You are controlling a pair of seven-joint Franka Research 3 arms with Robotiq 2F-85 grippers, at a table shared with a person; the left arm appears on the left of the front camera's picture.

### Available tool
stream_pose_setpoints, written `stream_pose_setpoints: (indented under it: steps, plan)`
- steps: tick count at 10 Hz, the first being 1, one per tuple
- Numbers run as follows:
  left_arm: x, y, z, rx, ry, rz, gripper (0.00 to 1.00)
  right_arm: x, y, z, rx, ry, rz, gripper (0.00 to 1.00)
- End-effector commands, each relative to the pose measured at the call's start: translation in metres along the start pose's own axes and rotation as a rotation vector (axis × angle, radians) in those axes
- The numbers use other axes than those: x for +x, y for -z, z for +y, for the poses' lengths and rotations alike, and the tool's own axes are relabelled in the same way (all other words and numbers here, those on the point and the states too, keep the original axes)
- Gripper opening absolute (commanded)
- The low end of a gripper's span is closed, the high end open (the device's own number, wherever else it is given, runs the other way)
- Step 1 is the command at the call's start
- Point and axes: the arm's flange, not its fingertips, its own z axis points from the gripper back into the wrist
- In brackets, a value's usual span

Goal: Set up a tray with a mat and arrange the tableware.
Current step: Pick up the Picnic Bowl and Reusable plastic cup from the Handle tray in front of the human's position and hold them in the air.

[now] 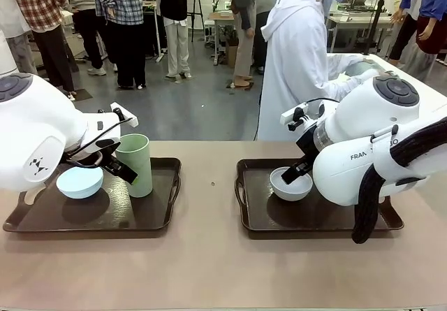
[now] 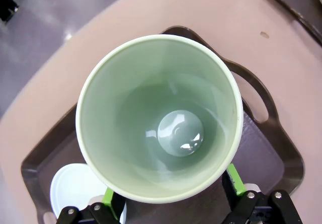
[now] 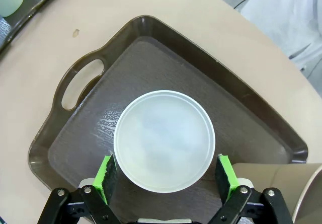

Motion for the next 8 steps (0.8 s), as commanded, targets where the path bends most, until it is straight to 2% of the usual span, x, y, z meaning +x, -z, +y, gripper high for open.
stream_pose_setpoints:
  steps: [1, 3, 4, 5, 6, 8]
  plan:
    - [0.0, 0.0, 0.0, 0.0, 0.0, 0.0, 1.0, 0.002, -0.015, 0.005, -0.011, -0.005, 0.022, 1.0]
    - [-0.016, -0.032, -0.002, 0.002, -0.046, 0.008, 1.0, -0.008, -0.047, 0.016, -0.026, 0.124, 0.096, 1.0]
    - [-0.022, -0.058, -0.008, 0.042, -0.056, 0.052, 1.0, -0.014, -0.065, 0.027, -0.009, 0.169, 0.149, 1.0]
    - [-0.035, -0.083, -0.013, 0.044, -0.061, 0.118, 1.0, -0.025, -0.085, 0.039, -0.047, 0.187, 0.204, 1.0]
    - [-0.049, -0.111, -0.02, 0.054, -0.102, 0.178, 1.0, -0.042, -0.104, 0.054, -0.037, 0.218, 0.294, 1.0]
    - [-0.08, -0.155, -0.038, -0.025, -0.108, 0.229, 1.0, -0.092, -0.135, 0.078, -0.005, 0.225, 0.413, 1.0]
